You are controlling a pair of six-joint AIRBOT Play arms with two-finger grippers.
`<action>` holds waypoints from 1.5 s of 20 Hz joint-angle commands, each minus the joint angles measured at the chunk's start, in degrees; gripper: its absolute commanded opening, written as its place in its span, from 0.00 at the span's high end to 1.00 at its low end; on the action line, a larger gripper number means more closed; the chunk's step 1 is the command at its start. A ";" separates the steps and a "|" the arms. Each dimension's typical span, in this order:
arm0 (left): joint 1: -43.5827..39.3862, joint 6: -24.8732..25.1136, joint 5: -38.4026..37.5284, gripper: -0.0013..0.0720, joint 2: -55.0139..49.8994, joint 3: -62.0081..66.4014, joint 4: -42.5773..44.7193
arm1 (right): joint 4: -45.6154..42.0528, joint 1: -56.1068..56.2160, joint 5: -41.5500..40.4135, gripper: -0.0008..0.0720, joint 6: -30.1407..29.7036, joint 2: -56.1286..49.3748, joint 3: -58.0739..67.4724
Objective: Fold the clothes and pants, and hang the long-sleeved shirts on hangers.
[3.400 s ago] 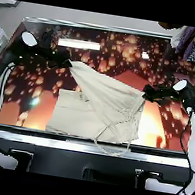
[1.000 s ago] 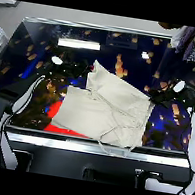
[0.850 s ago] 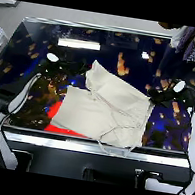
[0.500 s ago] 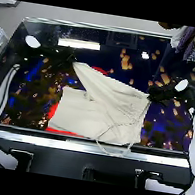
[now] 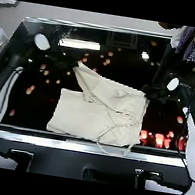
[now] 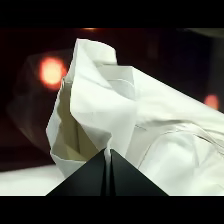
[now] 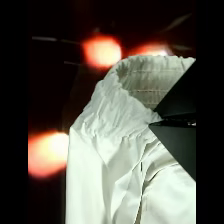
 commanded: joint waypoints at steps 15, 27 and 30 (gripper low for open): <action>9.53 11.72 16.76 0.06 -11.41 -0.04 -18.80 | -17.33 0.52 -1.57 0.95 11.30 0.87 0.07; 3.67 24.55 23.74 0.06 -23.12 11.02 -37.40 | -12.90 0.76 -0.17 0.95 9.09 0.90 0.07; 2.40 25.29 22.36 0.07 -25.22 14.03 -36.00 | -12.92 0.76 0.15 0.95 9.09 0.90 0.07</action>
